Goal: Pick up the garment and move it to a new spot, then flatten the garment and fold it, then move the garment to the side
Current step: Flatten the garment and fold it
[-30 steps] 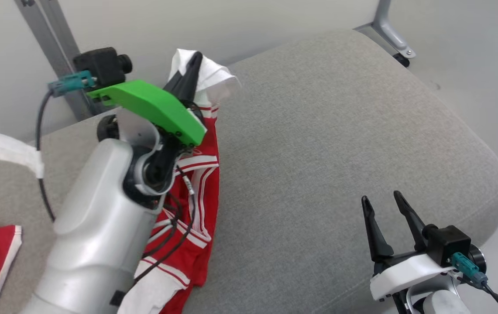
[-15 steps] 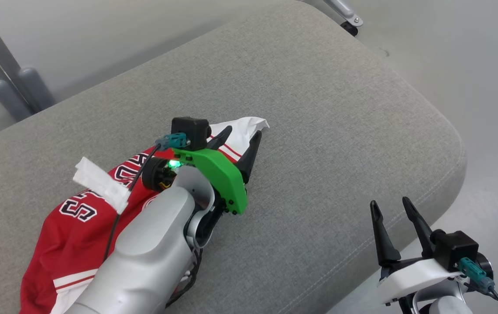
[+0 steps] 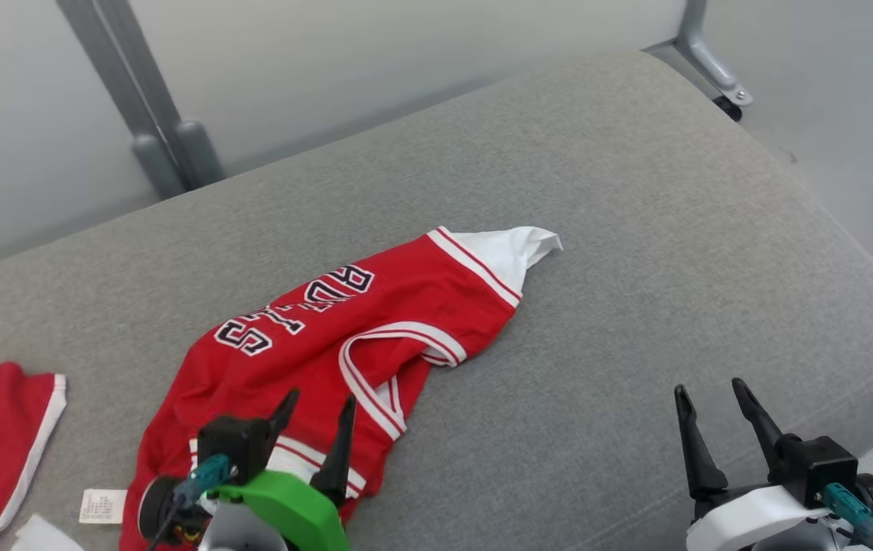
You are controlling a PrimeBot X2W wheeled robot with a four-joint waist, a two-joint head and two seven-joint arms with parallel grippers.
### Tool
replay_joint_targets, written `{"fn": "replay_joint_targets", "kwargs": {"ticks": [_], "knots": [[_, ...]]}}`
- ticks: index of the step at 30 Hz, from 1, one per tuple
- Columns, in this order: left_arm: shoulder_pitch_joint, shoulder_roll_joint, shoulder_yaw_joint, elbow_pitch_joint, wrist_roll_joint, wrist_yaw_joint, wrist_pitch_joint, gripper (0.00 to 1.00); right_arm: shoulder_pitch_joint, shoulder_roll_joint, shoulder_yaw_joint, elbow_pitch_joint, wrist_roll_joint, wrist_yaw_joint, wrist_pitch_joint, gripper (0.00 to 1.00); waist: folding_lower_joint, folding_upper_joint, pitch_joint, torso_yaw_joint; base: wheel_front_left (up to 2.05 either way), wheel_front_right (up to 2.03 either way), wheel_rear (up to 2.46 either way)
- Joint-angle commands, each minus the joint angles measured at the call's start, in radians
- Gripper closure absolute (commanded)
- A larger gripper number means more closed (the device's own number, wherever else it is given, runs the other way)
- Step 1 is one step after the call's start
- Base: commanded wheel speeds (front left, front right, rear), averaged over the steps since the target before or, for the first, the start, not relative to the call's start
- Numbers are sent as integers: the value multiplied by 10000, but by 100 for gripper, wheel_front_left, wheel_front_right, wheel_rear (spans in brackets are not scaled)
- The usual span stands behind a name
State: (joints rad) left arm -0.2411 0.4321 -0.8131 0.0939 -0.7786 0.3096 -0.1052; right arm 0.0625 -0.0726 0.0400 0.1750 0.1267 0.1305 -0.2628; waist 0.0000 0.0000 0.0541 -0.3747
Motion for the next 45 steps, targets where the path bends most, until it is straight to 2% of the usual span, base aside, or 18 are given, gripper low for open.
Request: {"fn": "replay_joint_targets", "kwargs": {"ticks": [1,8,13,25,26,27,28,32,40,42,45], "knots": [[456,253,15,-376,-64,229,91,0,106,-56,-28,-85,-47,5,-31,0,0,0,-531,1137,0,0,0],[1223,888,-486,-1451,-85,526,932,0,87,-108,108,-104,-33,5,-31,0,0,0,-431,1862,0,0,0],[1183,1038,-891,-1450,-192,328,1663,0,14,-84,207,-71,28,3,-31,0,0,0,-276,2026,0,0,0],[562,1088,-1222,-273,-299,-230,2401,0,-248,-31,244,-56,91,5,-31,0,0,0,171,1826,0,0,0],[547,1100,-1239,-219,-329,-268,2442,26,-252,-28,228,-50,88,3,-31,0,0,0,184,1800,0,0,0],[517,1099,-1218,-161,-364,-295,2442,58,-259,-23,209,-50,96,5,-31,0,0,0,196,1766,0,0,0],[512,1101,-1193,-120,-392,-311,2437,100,-257,-19,202,-51,102,5,-31,0,0,0,198,1746,0,0,0],[573,1093,-973,-445,-743,-416,2383,100,-210,4,186,-25,119,5,-31,0,0,0,167,1610,0,0,0],[281,1025,-220,-2384,-2119,-1106,2727,100,-315,69,176,-30,143,3,-31,0,0,0,180,1293,0,0,0],[-304,826,-142,-2666,-2202,-1296,2967,100,-389,91,179,-34,154,5,-31,0,0,0,225,1175,0,0,0],[-1323,-158,-84,-2585,-2610,-1534,3316,100,-561,122,262,13,255,5,-31,0,0,0,305,859,0,0,0]]}}
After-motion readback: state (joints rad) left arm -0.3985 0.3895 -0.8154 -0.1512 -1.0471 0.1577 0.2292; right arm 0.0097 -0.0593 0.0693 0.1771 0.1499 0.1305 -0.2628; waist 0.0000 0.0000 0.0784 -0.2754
